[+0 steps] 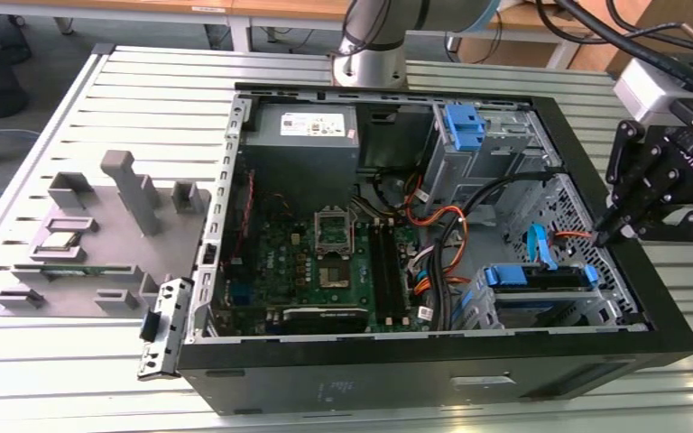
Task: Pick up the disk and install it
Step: 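Insert the second disk wire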
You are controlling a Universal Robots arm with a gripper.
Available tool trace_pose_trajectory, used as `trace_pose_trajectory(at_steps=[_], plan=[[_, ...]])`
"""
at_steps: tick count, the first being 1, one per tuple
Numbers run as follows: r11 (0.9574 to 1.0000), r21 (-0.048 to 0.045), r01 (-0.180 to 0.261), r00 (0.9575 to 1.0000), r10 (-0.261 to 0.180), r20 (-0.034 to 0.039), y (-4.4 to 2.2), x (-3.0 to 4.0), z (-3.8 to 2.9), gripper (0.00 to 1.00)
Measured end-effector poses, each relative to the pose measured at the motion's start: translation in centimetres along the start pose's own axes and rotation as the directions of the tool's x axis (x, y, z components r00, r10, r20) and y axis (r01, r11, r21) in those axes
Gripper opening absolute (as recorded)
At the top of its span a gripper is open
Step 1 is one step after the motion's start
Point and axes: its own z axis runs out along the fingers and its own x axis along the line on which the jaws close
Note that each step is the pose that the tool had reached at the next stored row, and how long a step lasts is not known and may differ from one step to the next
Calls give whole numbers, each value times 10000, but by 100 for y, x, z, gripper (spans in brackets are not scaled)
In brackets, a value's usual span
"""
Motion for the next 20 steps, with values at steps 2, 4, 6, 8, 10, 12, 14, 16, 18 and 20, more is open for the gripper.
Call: trace_pose_trajectory(at_steps=[2, 4, 6, 8, 10, 12, 14, 16, 18, 20], plan=[[10000, -10, -10, 10000, 10, -25, 0, 4, 19, 24], [10000, -40, -12, 10000, 12, -26, 1, 5, 44, 24], [10000, -52, -11, 10000, 11, -30, 2, 4, 51, 24], [10000, -53, -11, 10000, 11, -36, 3, 5, 52, 24], [10000, -53, -12, 10000, 12, -34, 8, 5, 54, 24], [10000, -50, -13, 10000, 13, -32, 21, 5, 54, 24], [10000, -48, -12, 10000, 12, -34, 40, 7, 54, 24], [10000, -48, -12, 10000, 12, -38, 42, 7, 54, 24], [10000, -48, -12, 10000, 12, -43, 42, 7, 54, 24], [10000, -48, -12, 10000, 12, -46, 42, 7, 54, 24]])
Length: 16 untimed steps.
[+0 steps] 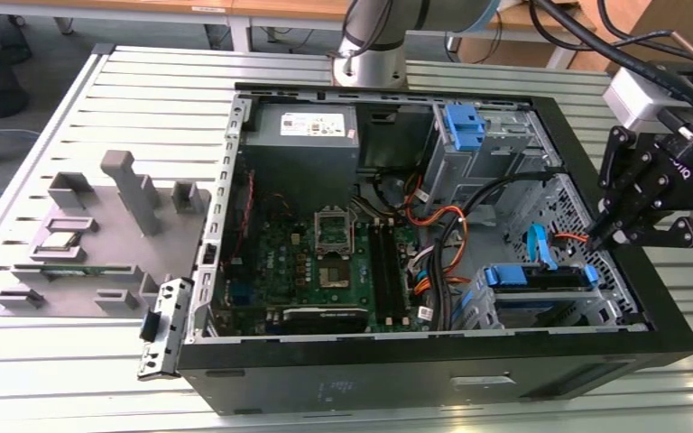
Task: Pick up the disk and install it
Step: 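Insert the second disk wire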
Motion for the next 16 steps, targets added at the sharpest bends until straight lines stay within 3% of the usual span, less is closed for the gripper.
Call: trace_pose_trajectory(at_steps=[7, 13, 16], plan=[[10000, 0, -2, 10000, 2, -2, 5, 1, 1, 24], [10000, -1, 0, 10000, 0, -1, 96, 3, 24, 24], [10000, 0, 0, 10000, 0, -8, 98, 3, 23, 24]])
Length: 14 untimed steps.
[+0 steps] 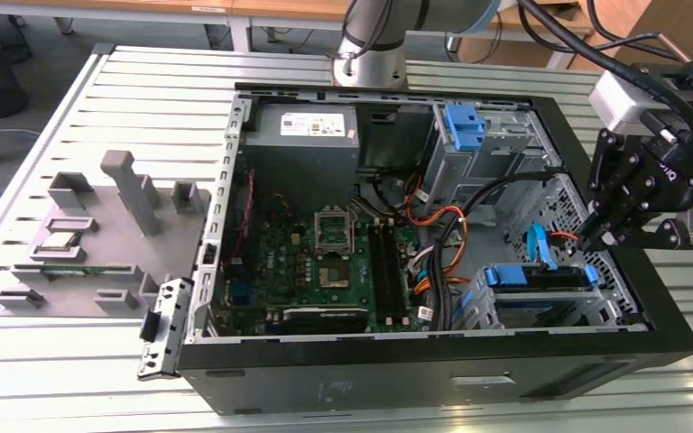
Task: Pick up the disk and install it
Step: 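Insert the second disk wire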
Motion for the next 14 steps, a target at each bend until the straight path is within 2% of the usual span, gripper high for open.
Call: trace_pose_trajectory(at_steps=[4, 5, 14], plan=[[10000, 0, 0, 10000, 0, -2, 0, 0, 1, 22], [10000, 0, 0, 10000, 0, -3, 0, 0, 1, 16], [10000, 18, -2, 10000, 2, -8, 12, 4, 1, 16]])
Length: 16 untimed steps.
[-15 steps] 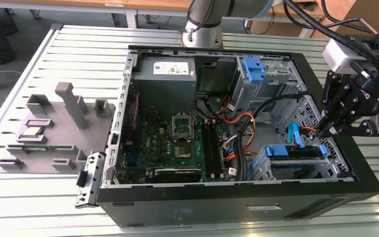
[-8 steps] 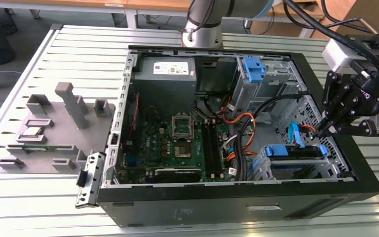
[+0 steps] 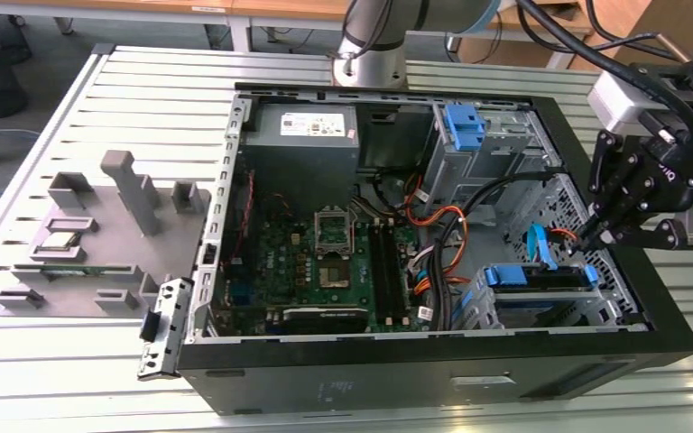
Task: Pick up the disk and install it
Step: 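Insert the second disk wire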
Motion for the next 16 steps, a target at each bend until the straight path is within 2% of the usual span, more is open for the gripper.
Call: trace_pose_trajectory(at_steps=[5, 8, 11, 16], plan=[[9999, 160, 45, 10000, -45, 2, 50, 45, 3, 16], [9997, 219, 72, 10000, -72, 5, 92, 63, 5, 16], [9997, 235, 79, 10000, -79, 5, 117, 68, 5, 16], [9997, 236, 79, 10000, -79, 5, 118, 67, 5, 16]])
